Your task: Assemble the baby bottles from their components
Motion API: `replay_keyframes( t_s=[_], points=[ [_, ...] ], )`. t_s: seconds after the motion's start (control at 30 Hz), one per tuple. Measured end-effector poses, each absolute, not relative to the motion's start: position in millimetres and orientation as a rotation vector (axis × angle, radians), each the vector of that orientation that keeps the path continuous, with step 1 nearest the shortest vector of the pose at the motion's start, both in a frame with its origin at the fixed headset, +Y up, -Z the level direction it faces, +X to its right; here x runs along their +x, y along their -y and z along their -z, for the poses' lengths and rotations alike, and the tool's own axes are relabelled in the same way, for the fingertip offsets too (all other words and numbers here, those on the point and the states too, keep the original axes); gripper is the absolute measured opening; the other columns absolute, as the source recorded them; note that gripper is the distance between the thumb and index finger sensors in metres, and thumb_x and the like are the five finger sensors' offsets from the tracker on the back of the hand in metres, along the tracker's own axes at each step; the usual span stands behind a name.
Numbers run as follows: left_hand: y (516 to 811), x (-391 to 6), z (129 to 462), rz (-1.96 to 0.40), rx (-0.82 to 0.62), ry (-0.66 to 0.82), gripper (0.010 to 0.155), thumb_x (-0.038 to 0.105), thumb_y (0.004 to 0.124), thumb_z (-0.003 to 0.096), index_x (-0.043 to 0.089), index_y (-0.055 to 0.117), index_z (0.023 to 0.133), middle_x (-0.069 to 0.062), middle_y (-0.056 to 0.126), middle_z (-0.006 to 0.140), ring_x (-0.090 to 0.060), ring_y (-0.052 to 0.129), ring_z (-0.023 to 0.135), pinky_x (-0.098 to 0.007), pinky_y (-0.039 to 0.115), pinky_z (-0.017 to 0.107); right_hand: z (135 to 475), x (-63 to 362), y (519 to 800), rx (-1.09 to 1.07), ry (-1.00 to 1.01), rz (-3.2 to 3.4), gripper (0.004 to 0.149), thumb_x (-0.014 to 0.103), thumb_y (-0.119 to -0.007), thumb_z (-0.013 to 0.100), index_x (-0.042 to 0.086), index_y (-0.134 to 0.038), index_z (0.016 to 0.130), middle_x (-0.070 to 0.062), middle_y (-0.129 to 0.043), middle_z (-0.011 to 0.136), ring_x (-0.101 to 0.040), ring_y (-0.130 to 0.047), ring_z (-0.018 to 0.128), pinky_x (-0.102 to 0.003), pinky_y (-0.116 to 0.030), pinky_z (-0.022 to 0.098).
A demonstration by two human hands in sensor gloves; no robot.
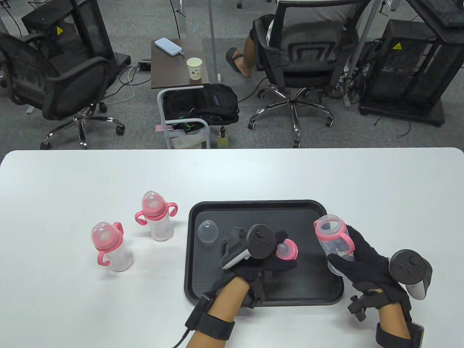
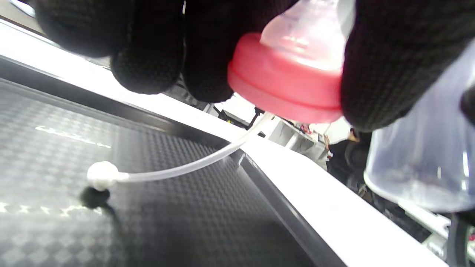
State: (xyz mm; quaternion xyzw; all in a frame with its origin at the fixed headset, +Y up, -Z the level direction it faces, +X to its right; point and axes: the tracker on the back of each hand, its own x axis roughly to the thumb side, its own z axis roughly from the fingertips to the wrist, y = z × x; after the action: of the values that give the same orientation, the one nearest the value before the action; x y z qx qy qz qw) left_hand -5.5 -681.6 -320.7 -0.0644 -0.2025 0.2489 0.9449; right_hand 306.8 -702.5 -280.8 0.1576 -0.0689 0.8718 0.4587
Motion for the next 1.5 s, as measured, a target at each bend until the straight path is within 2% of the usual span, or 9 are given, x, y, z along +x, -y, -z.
replay_keyframes(
  t_s=[0.2,0.43,1.07,1.5],
  points=[
    [671.9,-29.1,327.5,-0.657,-0.065,0.362,0.088,0.078,0.088,0.0368,0.03,0.076,0.11,0.0,0.093,0.09,-0.033,0.097,0.066,-0.04,0.087,0.04,282.5,302.4,706.5,0.391,0.15,-2.175,0.09,0.057,-0.088,0.049,0.007,-0.045,0.111,-0.025,-0.067,0.105,-0.053,-0.081,0.087,-0.062,-0.083,0.049],
    [658.2,-41.2,327.8,-0.786,-0.036,0.382,0.089,0.078,0.086,0.0388,0.026,0.075,0.11,-0.002,0.092,0.09,-0.033,0.096,0.066,-0.04,0.087,0.039,283.3,296.7,710.6,0.4,0.124,-2.211,0.09,0.057,-0.088,0.049,0.007,-0.045,0.111,-0.025,-0.067,0.106,-0.053,-0.081,0.087,-0.062,-0.083,0.049],
    [607.0,-79.5,304.6,-0.91,0.131,0.415,0.089,0.079,0.085,0.04,0.025,0.075,0.11,-0.003,0.092,0.089,-0.033,0.096,0.065,-0.04,0.087,0.04,280.3,275.9,711.8,0.475,0.061,-2.274,0.09,0.056,-0.088,0.049,0.007,-0.045,0.111,-0.025,-0.066,0.107,-0.053,-0.079,0.089,-0.064,-0.081,0.051],
    [587.2,-90.1,291.7,-0.965,0.2,0.46,0.089,0.079,0.085,0.0406,0.025,0.075,0.111,-0.003,0.092,0.089,-0.033,0.096,0.065,-0.039,0.087,0.04,280.1,263.1,715.4,0.52,0.001,-2.323,0.09,0.055,-0.089,0.049,0.008,-0.044,0.111,-0.025,-0.065,0.107,-0.054,-0.077,0.091,-0.065,-0.08,0.052]
  ],
)
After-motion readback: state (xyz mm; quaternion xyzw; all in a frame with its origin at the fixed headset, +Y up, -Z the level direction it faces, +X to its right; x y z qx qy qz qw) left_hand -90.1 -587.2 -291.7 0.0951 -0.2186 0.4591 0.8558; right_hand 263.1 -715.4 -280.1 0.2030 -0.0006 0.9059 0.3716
